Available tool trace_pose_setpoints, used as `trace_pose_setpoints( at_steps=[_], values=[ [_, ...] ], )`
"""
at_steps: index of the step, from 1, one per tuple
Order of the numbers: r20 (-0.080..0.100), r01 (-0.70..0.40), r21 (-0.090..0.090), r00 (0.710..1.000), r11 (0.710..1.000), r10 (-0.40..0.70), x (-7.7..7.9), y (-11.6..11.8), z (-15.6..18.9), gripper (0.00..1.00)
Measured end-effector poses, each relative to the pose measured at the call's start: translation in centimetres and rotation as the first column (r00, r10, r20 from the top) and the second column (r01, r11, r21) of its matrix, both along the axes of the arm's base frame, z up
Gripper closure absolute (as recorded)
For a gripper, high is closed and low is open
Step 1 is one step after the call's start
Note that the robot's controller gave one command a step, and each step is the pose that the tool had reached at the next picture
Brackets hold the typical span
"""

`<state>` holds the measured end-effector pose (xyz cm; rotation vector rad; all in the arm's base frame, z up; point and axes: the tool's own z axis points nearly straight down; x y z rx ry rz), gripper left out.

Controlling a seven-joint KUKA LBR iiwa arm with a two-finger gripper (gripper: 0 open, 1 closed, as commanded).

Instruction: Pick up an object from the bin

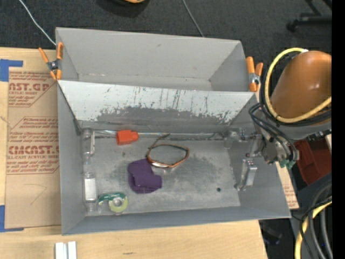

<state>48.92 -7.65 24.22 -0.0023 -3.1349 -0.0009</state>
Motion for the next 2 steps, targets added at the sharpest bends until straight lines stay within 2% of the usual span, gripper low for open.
trace_pose_setpoints(
  at_steps=[1,2],
  values=[
    [0.009,-0.002,-0.001,1.000,1.000,0.002,0.2,0.0,0.4,0.00],
    [0.006,-0.156,0.001,0.988,0.988,0.156,5.5,3.4,-5.2,0.00]
  ],
)
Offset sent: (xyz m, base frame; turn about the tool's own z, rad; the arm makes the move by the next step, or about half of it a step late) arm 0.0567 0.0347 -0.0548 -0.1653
